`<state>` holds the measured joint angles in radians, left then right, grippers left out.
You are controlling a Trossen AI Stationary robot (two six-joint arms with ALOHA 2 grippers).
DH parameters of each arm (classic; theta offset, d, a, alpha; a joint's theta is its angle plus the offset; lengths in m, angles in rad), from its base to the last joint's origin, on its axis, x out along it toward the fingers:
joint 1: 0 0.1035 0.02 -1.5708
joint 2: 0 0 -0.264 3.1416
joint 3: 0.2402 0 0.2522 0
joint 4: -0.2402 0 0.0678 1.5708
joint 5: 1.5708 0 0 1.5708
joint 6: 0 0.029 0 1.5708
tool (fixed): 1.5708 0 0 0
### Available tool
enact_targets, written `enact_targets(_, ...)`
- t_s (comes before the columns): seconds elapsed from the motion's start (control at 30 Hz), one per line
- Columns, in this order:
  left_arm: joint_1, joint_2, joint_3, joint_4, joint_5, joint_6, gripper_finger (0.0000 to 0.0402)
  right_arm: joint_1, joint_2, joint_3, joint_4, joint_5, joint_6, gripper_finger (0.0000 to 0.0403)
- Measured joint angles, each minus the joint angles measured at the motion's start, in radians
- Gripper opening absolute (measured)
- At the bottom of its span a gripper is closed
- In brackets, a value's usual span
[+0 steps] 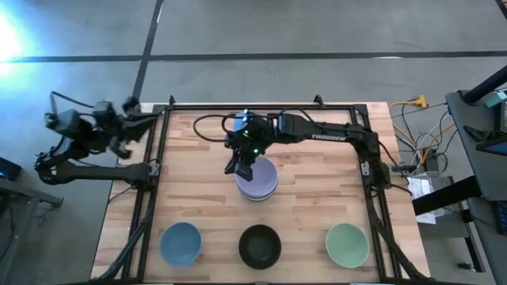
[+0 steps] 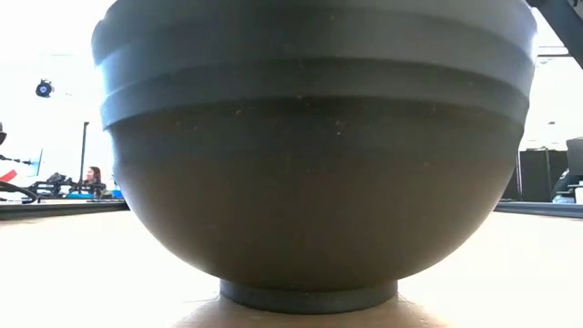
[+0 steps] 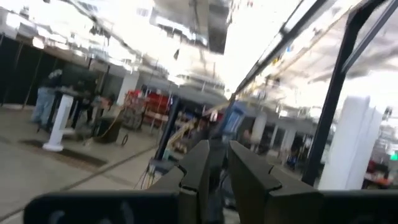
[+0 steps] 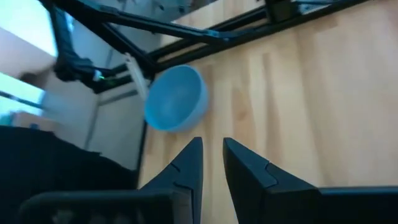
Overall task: Nest bowls inside each other
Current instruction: Stack the purple bowl on top of the pink bowl, then stack the light blue bowl on top of the purple bowl
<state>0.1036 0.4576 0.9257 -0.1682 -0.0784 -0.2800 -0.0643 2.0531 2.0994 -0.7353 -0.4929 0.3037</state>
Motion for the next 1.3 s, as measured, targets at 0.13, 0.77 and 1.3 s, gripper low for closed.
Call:
enact_targets(0.13,0.000,-0.028,-0.005,-0.011,0.001,-0.002,0.0044,0.003,-0.084,-0.184,0.173,-0.007,0.082,0.0058)
enact_targets(0.77,0.001,-0.038,-0.060,0.003,0.001,-0.055,0.0044,0.053,-0.259,-0.780,0.778,0.205,0.204,0.0058)
enact_targets(1.3,0.001,-0.042,-0.059,0.035,0.001,-0.056,0.0044,0.036,-0.215,-0.737,0.824,0.200,0.215,0.0058)
